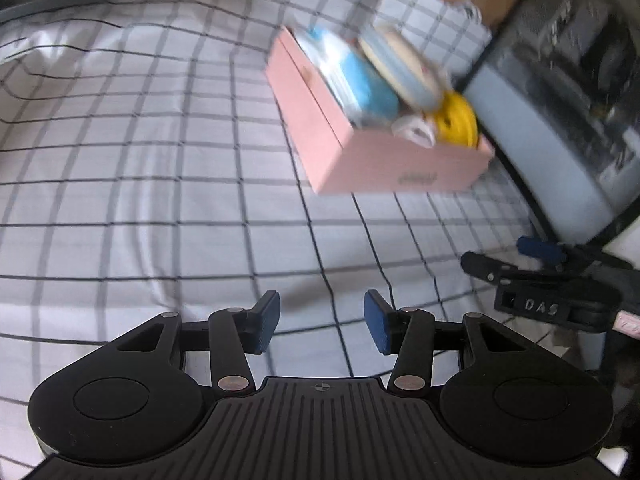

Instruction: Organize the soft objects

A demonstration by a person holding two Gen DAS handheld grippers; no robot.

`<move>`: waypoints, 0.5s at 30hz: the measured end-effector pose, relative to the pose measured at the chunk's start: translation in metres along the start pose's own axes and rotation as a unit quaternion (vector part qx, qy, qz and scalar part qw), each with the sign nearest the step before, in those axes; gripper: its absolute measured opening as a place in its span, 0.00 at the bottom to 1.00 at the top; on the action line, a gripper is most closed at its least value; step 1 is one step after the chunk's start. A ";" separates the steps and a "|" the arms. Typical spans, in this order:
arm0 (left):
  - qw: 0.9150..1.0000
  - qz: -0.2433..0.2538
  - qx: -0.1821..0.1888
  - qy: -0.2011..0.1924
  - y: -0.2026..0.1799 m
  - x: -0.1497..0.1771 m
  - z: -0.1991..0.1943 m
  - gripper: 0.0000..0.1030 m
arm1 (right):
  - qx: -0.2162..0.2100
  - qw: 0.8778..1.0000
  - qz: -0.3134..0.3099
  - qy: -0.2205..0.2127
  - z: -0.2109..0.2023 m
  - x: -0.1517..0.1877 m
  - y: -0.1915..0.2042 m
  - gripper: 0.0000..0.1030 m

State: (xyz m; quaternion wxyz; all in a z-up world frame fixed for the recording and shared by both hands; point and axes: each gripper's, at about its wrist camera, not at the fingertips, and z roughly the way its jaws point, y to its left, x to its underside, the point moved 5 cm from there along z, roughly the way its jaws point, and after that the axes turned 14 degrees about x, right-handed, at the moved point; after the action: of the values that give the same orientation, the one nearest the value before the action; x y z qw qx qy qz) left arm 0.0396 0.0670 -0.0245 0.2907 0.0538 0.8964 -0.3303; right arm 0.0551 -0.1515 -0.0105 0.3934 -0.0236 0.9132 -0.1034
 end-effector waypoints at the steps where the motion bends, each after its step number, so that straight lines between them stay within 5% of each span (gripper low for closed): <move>1: 1.000 0.006 -0.003 0.008 -0.002 0.003 0.008 0.51 | 0.002 1.000 0.001 0.009 0.003 0.003 -0.002 0.84; 3: 0.999 0.034 -0.023 -0.002 -0.013 0.007 0.020 0.55 | 0.005 0.999 -0.007 0.032 0.013 0.010 -0.008 0.86; 5: 0.997 0.055 -0.051 -0.010 -0.026 0.010 0.031 0.61 | 0.002 1.000 0.003 0.031 0.019 0.013 -0.017 1.00; 10: 0.988 0.069 -0.129 -0.056 -0.050 0.016 0.054 0.81 | -0.032 0.999 0.026 0.017 0.036 0.013 -0.032 1.00; 15: 0.973 0.072 -0.199 -0.094 -0.062 0.020 0.076 0.86 | -0.059 0.998 0.009 -0.029 0.044 0.010 -0.032 1.00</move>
State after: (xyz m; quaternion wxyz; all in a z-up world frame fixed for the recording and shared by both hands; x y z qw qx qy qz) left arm 0.0426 -0.0304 -0.0474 0.4017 0.0277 0.9064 -0.1275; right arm 0.0787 -0.1916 -0.0401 0.4187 -0.0414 0.9061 -0.0446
